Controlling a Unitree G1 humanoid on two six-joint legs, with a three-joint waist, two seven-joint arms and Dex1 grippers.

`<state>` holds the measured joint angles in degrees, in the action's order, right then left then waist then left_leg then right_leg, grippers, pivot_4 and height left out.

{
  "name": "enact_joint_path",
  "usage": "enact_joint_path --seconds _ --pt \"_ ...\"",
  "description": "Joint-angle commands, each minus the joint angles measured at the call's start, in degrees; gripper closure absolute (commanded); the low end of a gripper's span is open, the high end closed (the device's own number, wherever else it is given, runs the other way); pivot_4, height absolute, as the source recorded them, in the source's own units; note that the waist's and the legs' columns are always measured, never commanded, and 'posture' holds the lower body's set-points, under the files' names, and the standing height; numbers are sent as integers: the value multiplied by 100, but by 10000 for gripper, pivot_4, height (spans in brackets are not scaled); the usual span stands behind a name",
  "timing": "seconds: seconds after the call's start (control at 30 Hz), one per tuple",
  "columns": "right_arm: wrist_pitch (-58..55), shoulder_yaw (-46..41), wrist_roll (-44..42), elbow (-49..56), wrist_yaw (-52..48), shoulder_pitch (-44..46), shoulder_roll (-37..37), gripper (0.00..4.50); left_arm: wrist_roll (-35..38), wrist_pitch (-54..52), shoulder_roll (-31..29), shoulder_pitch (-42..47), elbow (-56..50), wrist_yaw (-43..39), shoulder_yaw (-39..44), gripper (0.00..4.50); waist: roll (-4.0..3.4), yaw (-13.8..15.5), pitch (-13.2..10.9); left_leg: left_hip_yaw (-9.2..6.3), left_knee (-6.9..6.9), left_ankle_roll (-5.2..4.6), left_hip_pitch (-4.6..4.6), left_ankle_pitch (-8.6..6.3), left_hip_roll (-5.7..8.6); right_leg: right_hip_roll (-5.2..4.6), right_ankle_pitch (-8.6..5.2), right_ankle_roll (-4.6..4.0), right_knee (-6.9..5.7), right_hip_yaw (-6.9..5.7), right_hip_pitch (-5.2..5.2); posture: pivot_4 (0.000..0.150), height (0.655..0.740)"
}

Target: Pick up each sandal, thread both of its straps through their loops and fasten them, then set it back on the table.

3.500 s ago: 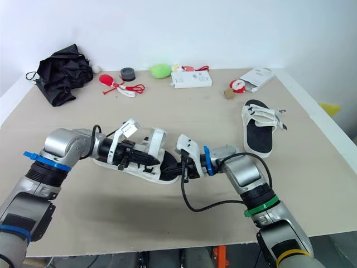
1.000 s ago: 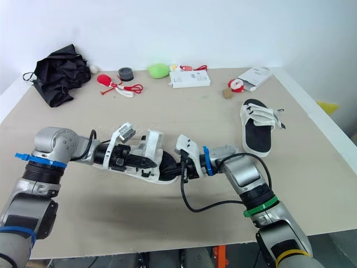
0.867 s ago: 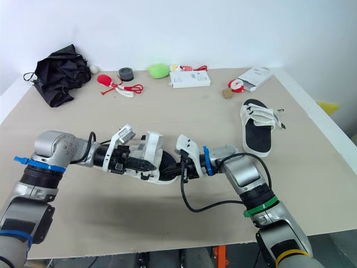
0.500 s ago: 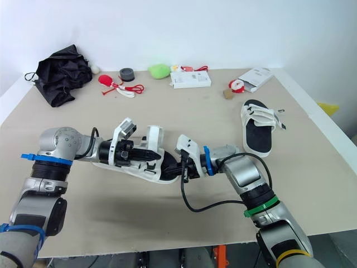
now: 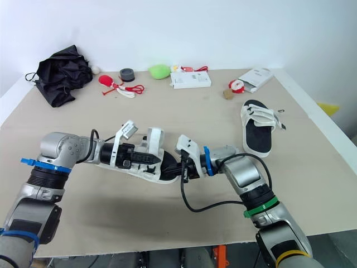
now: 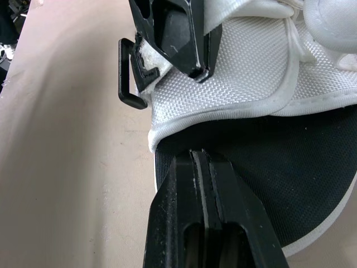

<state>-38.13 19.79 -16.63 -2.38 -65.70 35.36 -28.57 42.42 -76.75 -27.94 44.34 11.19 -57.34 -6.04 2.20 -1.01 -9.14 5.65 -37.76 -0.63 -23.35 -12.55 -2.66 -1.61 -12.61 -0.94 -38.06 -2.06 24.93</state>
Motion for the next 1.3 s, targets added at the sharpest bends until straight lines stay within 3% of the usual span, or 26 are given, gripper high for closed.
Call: enact_joint_path --seconds 0.03,0.37,0.6,1.07,1.2,1.3 --pt "-80 49 54 -2 64 -104 -16 45000 61 -129 -10 6 -169 -14 -72 44761 0 -1 0 0 0 0 0 0 0 0 0 0 0 0 0 1500 7400" --pt "-80 31 59 5 67 -120 -28 45000 361 -980 -274 172 173 -349 -91 44761 0 -6 0 1 7 1 -3 -1 1 3 -6 -2 1 1 6 1500 7400" --pt "-72 37 69 0 56 -105 -27 45000 114 -530 -487 -9 -33 -463 -551 44761 0 -10 0 0 18 5 -3 -4 0 3 -17 -2 2 0 8 1500 7400" --pt "-45 80 131 10 57 -97 -68 45000 185 -812 -83 -193 -172 112 -122 44761 1 -9 1 0 21 6 2 -4 4 -1 -18 0 2 0 3 1500 7400" --pt "-51 59 119 25 59 -88 -76 45000 -456 382 -725 -671 -1000 -354 -1188 44761 -2 -11 6 1 22 8 3 -5 3 -2 -19 -2 2 1 3 1500 7400" --pt "-65 42 106 34 57 -67 -74 45000 -777 1113 -951 -862 -1216 -596 -1544 44761 -7 -5 21 2 29 14 16 -8 2 -4 -26 -12 3 2 -6 1500 7400"
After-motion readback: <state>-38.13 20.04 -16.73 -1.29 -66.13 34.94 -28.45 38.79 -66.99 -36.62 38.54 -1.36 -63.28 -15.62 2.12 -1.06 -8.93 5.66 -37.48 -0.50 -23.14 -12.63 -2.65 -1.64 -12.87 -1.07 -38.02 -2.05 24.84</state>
